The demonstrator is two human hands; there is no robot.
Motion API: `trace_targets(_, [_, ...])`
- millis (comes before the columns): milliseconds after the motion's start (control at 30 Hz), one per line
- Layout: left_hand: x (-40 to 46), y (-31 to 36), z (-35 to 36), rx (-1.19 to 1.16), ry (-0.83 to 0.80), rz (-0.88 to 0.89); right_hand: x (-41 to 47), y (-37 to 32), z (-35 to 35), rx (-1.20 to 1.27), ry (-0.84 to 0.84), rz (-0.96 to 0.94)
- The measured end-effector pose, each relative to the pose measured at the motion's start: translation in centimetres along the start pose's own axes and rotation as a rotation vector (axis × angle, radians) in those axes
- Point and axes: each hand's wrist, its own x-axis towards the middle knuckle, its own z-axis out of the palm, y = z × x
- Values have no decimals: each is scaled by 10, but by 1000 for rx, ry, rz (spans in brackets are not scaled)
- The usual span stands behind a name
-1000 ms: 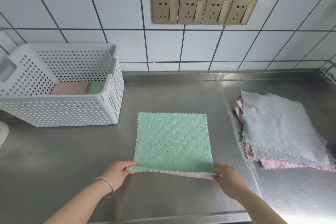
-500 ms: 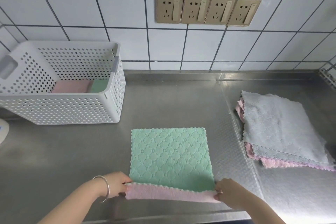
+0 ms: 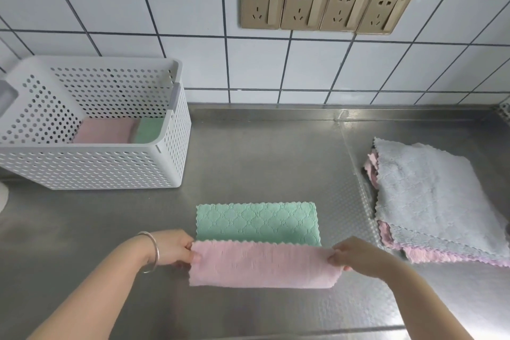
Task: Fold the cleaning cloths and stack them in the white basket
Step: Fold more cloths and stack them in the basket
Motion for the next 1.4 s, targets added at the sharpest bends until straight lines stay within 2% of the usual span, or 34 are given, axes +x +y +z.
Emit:
trace_targets(200, [15,11,-5,32,259,5,31,-3,8,110,191,25])
trace_targets(367, [29,7,1,-279,417,-49,54,-11,14,272,352,66])
trace_targets(533, [43,16,13,-370,551,-95,66,-24,19,250,468,77])
trace_targets(633, [52,13,18,-339,619,-162,72,-29,22,229,543,91])
trace_targets(867, [66,12,19,-285,630,-252,81,-33,20,237,614,123])
trace_targets(1033, [70,14,16,-329,633,-277,86,-33,23,221,636,153])
trace_targets(1233, [73,10,16,-365,660,-308,84,-32,25,451,707,204])
trace_targets(1400, [74,9,18,-347,664,-312,84,-31,30,469,745,201])
